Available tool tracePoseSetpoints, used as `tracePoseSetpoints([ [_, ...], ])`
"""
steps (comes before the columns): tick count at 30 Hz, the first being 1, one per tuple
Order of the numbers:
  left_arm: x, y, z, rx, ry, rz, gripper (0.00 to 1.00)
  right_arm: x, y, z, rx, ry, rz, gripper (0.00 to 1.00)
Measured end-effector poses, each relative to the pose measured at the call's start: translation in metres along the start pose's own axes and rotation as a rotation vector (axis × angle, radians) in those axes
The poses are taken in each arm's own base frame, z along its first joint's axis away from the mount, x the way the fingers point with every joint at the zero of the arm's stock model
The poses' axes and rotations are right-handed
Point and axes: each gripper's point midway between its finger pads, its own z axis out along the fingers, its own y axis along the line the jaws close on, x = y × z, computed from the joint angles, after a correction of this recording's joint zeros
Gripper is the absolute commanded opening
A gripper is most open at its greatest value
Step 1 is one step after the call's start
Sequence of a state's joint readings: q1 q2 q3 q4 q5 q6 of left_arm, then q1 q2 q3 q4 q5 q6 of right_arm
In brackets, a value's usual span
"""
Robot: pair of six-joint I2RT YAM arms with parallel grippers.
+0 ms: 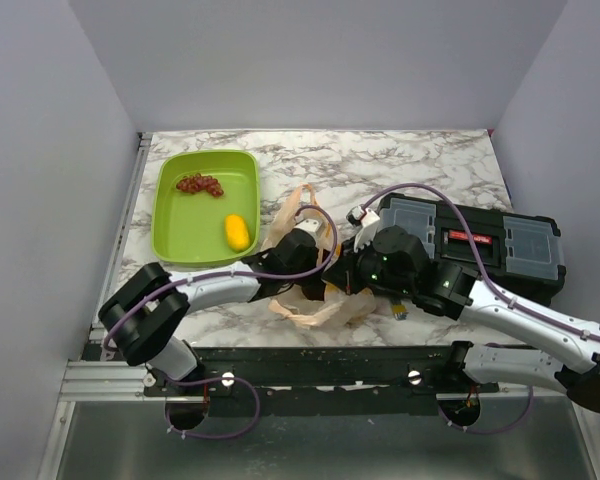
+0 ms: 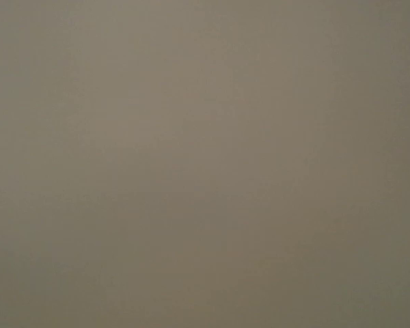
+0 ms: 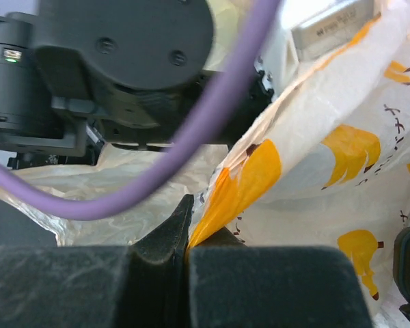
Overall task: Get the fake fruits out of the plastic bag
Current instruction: Take out the fake fruit from the plastic bag.
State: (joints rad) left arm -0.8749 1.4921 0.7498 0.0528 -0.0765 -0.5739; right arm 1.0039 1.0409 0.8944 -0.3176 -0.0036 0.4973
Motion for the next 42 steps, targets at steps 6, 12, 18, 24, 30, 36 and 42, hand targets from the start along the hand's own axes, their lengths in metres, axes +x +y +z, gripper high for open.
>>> tracePoseSetpoints([
  [6, 0.011, 0.001, 0.017, -0.012, 0.059, 0.008, 0.54, 0.0, -0.005, -0.001, 0.025, -0.004, 0.0, 0.01],
  [12, 0.012, 0.001, 0.017, -0.009, 0.063, 0.008, 0.36, 0.002, -0.006, -0.001, 0.033, 0.002, -0.001, 0.01],
  [18, 0.016, 0.004, 0.006, -0.02, 0.085, 0.011, 0.21, 0.001, -0.008, 0.0, 0.042, 0.001, -0.001, 0.01],
  [24, -0.002, -0.005, -0.021, 0.013, 0.037, 0.013, 0.05, 0.001, -0.009, 0.0, 0.049, -0.001, -0.001, 0.01],
  [30, -0.031, -0.018, -0.057, 0.067, -0.059, 0.02, 0.04, 0.0, -0.016, 0.003, 0.082, -0.009, -0.001, 0.01],
  [36, -0.064, -0.029, -0.114, 0.149, -0.221, 0.034, 0.04, -0.005, -0.026, 0.003, 0.139, -0.04, -0.001, 0.01],
  [42, -0.093, -0.036, -0.17, 0.224, -0.395, 0.039, 0.0, -0.008, -0.031, 0.003, 0.173, -0.058, 0.001, 0.01],
])
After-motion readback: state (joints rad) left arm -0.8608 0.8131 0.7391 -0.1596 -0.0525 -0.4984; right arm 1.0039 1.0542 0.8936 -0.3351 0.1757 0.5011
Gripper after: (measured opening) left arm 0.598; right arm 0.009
